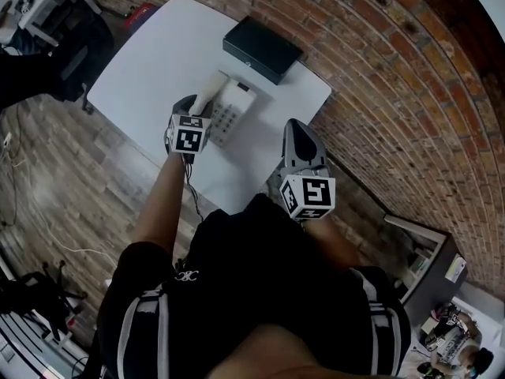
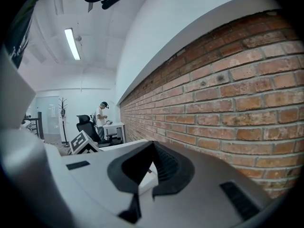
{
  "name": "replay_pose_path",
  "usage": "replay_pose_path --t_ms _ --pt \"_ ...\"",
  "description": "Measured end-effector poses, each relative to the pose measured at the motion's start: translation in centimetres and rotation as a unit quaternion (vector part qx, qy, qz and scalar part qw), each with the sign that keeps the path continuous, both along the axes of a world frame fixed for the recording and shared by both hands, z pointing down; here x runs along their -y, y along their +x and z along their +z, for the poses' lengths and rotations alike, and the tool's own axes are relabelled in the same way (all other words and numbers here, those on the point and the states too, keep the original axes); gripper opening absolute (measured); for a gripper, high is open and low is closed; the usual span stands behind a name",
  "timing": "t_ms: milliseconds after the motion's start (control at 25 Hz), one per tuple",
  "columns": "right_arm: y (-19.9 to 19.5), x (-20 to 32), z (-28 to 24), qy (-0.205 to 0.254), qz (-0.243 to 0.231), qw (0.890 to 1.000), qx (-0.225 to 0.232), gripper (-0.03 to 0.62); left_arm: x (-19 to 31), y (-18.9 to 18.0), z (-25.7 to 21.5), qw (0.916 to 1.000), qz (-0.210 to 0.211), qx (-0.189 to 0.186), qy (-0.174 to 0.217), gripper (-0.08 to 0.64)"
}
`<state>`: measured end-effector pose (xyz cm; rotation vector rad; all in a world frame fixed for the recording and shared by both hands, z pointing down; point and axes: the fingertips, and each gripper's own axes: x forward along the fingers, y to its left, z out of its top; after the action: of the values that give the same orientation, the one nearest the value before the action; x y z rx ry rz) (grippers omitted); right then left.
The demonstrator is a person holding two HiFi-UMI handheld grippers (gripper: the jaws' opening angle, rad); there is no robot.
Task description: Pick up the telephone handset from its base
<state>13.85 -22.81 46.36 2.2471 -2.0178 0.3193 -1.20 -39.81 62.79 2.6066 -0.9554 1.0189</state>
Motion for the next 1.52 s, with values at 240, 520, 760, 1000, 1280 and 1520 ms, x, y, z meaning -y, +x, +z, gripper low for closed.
replay_pose_path --t_ms 240,520,760,1000,1280,1520 --pt "0.9 -0.9 0.3 -0.001 0.019 1.000 0.003 -0.003 1.9 0.3 2.1 0.9992 0.008 0.024 -0.032 0.214" --pt "1.4 -1.7 1.2 -0.018 0.039 0.999 0.001 -0.003 3.1 0.6 3.6 0.9970 0.033 0.030 -0.063 0.265" --pt "1.9 -2.1 0.9 -0.017 0.052 0.998 0.003 -0.002 2.5 1.5 4.4 0.9942 0.059 0.064 -0.064 0.264" --pt "2.2 -2.4 0.8 -0.017 0.059 0.998 0.001 -0.003 2.7 1.8 4.8 0.9925 0.051 0.084 -0.073 0.206" --pt "2.4 -2.8 0.8 -0.017 0.065 0.998 0.004 -0.003 2.4 1.4 4.6 0.9923 0.044 0.084 -0.080 0.199" --pt "2.6 -3.0 0.6 -0.012 0.062 0.998 0.006 -0.003 2.1 1.5 3.2 0.9967 0.026 0.055 -0.054 0.195"
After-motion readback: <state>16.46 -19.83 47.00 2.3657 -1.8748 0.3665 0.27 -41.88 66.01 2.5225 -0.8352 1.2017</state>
